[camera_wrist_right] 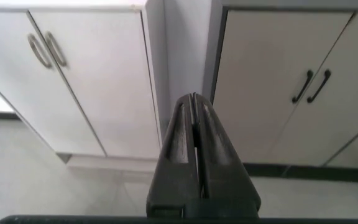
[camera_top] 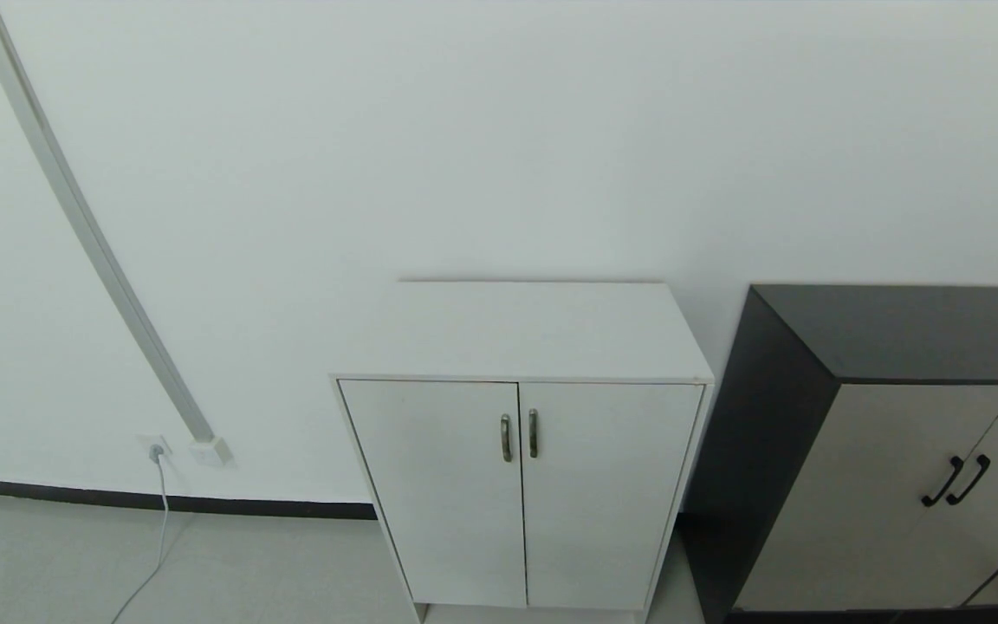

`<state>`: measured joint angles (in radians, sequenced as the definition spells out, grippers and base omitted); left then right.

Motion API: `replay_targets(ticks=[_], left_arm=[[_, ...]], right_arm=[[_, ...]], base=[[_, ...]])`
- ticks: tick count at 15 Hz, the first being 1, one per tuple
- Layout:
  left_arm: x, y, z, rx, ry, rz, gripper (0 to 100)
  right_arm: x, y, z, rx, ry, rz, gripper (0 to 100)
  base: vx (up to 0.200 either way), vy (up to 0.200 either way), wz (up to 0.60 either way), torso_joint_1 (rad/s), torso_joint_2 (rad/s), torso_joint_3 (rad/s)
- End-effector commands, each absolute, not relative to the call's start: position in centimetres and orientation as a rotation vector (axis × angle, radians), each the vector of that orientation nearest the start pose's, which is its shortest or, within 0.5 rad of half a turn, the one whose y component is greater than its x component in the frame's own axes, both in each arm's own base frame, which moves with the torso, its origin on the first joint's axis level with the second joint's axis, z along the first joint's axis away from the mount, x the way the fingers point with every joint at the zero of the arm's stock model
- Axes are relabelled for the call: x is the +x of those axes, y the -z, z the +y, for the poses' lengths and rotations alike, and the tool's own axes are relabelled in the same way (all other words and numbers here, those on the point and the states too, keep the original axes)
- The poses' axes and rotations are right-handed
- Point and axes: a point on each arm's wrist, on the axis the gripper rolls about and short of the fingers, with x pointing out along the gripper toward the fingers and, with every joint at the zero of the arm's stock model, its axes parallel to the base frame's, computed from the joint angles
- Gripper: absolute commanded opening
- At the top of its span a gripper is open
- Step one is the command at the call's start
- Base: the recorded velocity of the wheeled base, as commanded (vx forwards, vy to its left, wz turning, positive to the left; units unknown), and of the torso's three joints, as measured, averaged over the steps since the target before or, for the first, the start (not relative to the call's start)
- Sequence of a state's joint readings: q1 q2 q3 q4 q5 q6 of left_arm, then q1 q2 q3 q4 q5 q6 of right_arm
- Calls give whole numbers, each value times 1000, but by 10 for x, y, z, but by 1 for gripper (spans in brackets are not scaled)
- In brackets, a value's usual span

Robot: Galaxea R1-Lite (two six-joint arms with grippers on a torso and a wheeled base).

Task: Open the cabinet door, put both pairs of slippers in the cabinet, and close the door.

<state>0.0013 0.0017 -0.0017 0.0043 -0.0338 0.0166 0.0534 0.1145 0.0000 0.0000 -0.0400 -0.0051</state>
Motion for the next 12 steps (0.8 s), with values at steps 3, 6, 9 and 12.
replay_targets(ticks=[3,6,9,12], left_arm=[[-23,-75,-1,17,32,4,0],[-23,-75,-1,17,32,4,0],[-23,-75,-1,17,32,4,0],[-23,-76,-1,20,32,3,0]], right_arm=[[-19,-77,-1,-20,19,52,0],[-23,-76,-1,-15,46,0,0],[-23,-75,-1,0,51,3,0],[-23,-75,-1,1,48,1,0]], base=[[0,0,0,0,0,0],[0,0,0,0,0,0],[0,0,0,0,0,0],[0,0,0,0,0,0]])
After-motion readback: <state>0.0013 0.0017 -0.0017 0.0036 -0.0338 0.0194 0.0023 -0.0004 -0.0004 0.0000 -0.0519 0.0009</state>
